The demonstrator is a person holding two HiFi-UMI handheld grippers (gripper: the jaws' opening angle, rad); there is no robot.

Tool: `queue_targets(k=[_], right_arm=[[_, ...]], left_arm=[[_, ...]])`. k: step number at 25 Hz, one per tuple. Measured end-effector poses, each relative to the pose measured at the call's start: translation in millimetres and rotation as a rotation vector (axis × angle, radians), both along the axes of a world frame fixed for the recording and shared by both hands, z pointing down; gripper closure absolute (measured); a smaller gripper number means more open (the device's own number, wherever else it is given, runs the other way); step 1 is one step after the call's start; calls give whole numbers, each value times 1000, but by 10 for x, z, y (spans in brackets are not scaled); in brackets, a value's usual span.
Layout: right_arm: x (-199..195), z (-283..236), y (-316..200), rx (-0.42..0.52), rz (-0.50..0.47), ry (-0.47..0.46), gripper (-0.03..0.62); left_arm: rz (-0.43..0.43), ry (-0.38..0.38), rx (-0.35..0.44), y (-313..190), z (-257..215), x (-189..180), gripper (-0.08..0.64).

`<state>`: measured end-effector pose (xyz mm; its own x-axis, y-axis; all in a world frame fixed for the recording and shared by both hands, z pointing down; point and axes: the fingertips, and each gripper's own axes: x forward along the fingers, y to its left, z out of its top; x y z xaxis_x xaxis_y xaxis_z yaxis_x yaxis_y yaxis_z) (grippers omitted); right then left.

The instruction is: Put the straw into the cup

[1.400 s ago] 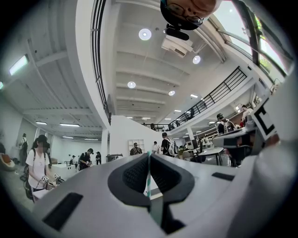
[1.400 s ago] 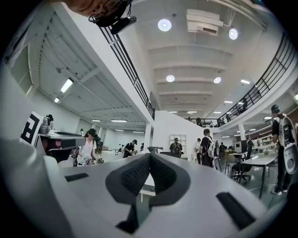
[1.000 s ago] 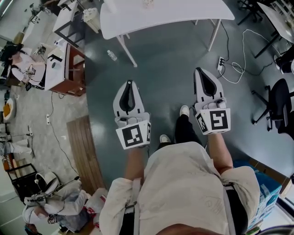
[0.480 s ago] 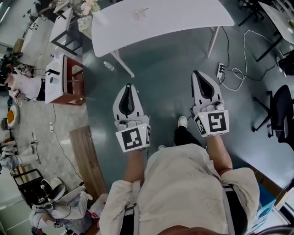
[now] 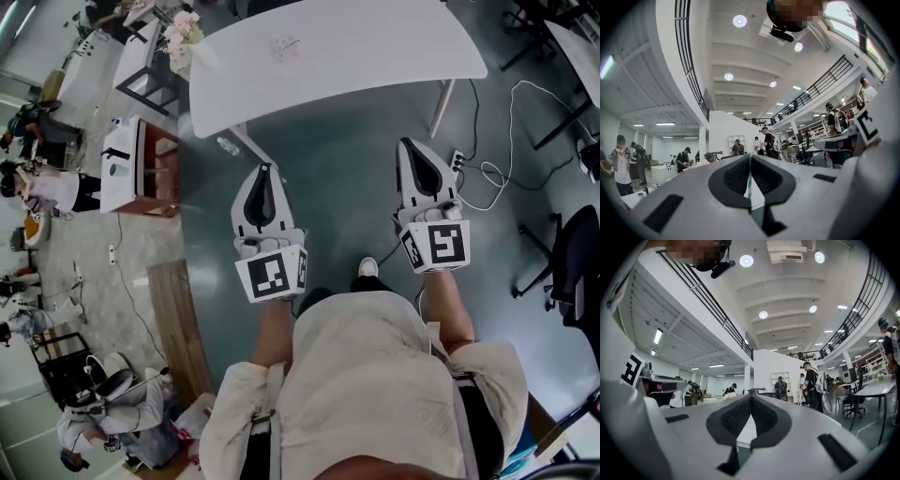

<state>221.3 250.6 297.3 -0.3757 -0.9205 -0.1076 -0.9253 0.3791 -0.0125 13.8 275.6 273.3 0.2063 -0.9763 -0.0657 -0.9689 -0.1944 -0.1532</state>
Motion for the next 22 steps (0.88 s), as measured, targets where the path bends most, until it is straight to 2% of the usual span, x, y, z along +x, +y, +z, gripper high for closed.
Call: queue_targets(k=[5, 12, 22], right_arm=[[111, 44, -341, 1, 12, -4, 591], [-58, 196, -733, -23, -6, 23, 591], [-667, -57, -1649, 23, 1, 85, 591]], left_arm=[[-22, -17, -18, -266, 59, 59, 546], [-20, 15, -38, -670, 247, -44, 546], [8, 73, -6, -1675, 159, -619, 546]])
